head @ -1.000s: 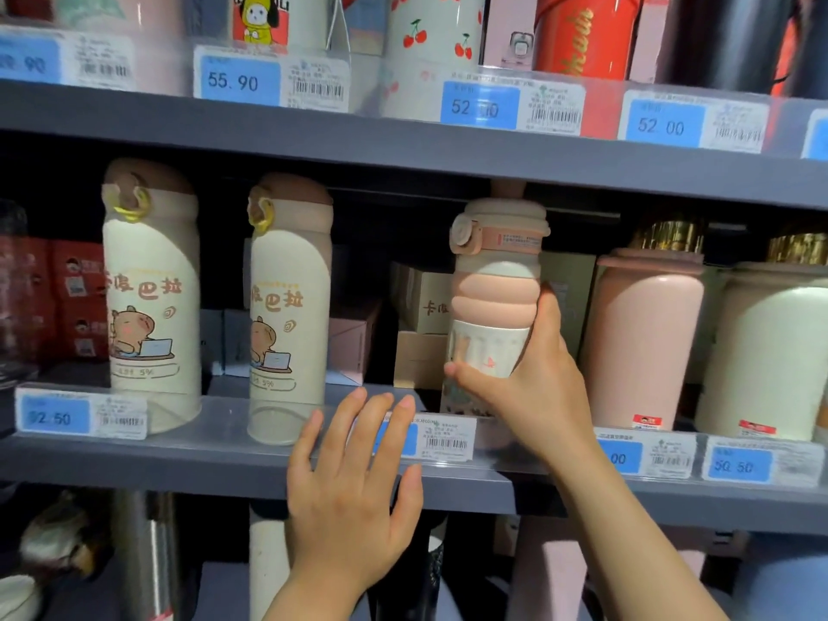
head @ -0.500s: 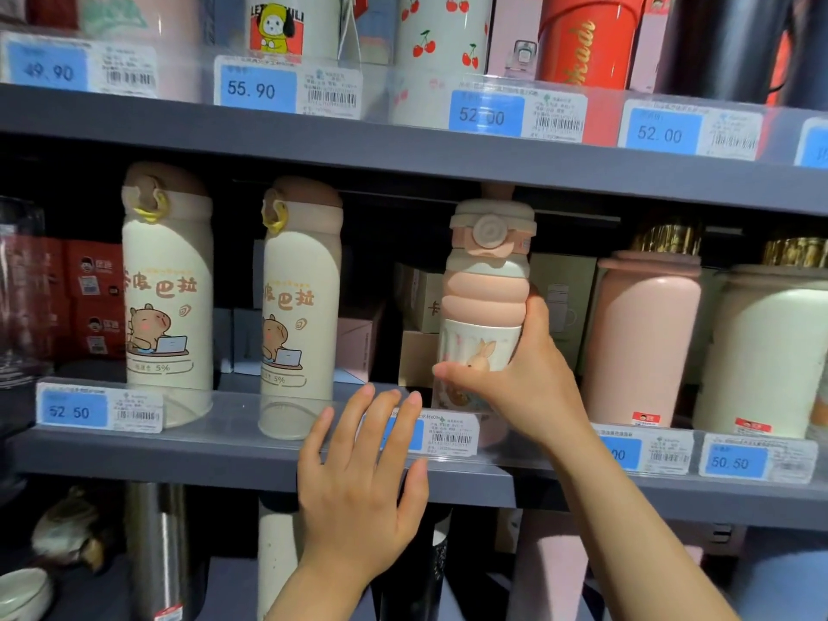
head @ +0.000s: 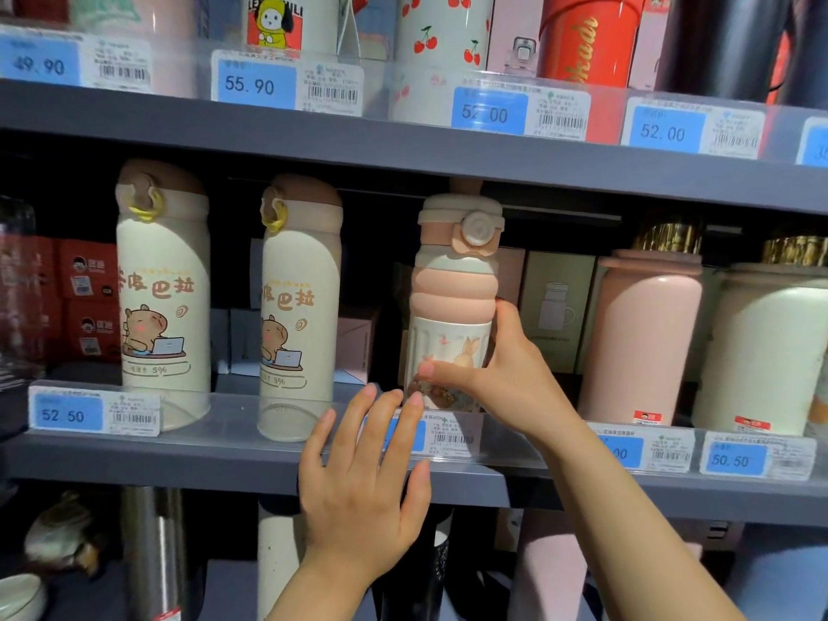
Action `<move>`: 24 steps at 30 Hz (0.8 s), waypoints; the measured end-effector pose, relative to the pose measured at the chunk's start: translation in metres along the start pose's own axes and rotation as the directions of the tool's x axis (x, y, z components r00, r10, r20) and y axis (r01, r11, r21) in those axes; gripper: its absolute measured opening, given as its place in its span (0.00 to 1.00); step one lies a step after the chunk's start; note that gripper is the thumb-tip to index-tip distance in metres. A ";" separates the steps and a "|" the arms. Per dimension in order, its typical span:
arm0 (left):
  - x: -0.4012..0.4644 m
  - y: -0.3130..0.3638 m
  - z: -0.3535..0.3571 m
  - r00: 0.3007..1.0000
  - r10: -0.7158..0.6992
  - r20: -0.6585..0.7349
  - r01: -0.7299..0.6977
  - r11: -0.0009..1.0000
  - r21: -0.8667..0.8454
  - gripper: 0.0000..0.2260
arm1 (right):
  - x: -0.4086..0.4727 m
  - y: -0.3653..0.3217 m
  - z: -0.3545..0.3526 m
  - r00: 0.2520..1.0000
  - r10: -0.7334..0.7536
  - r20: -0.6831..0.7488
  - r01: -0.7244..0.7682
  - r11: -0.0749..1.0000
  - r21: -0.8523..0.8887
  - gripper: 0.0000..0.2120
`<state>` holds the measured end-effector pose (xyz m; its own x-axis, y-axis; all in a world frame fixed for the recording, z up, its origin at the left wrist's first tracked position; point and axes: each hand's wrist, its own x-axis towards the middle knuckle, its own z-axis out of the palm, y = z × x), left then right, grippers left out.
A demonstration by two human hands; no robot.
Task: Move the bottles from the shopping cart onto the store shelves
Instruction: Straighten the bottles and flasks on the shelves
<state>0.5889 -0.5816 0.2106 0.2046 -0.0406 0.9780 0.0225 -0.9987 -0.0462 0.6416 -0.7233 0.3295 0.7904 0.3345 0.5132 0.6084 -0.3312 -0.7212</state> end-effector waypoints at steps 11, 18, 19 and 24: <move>0.000 -0.003 0.000 0.998 0.062 -0.008 -0.061 0.996 0.062 0.21 | -0.015 0.000 -0.008 0.997 -0.073 -0.039 0.060 0.960 -0.274 0.49; -0.001 -0.001 0.000 1.000 0.024 -0.003 -0.024 0.999 0.021 0.21 | -0.043 0.039 -0.058 0.618 -0.510 -0.599 0.143 0.822 -0.552 0.34; -0.001 -0.001 0.000 1.000 0.022 0.002 -0.022 1.000 0.020 0.21 | -0.041 0.046 -0.065 0.615 -0.468 -0.635 0.080 0.838 -0.540 0.36; 0.001 0.000 -0.002 1.000 0.014 0.000 -0.014 1.000 0.005 0.21 | -0.028 0.059 -0.070 0.755 -0.173 -0.632 -0.155 0.890 -0.429 0.51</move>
<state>0.5874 -0.5817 0.2115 0.2051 -0.0550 0.9772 0.0242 -0.9978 -0.0613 0.6604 -0.8145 0.3050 0.5369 -0.2474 0.8066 0.4499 -0.7248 -0.5218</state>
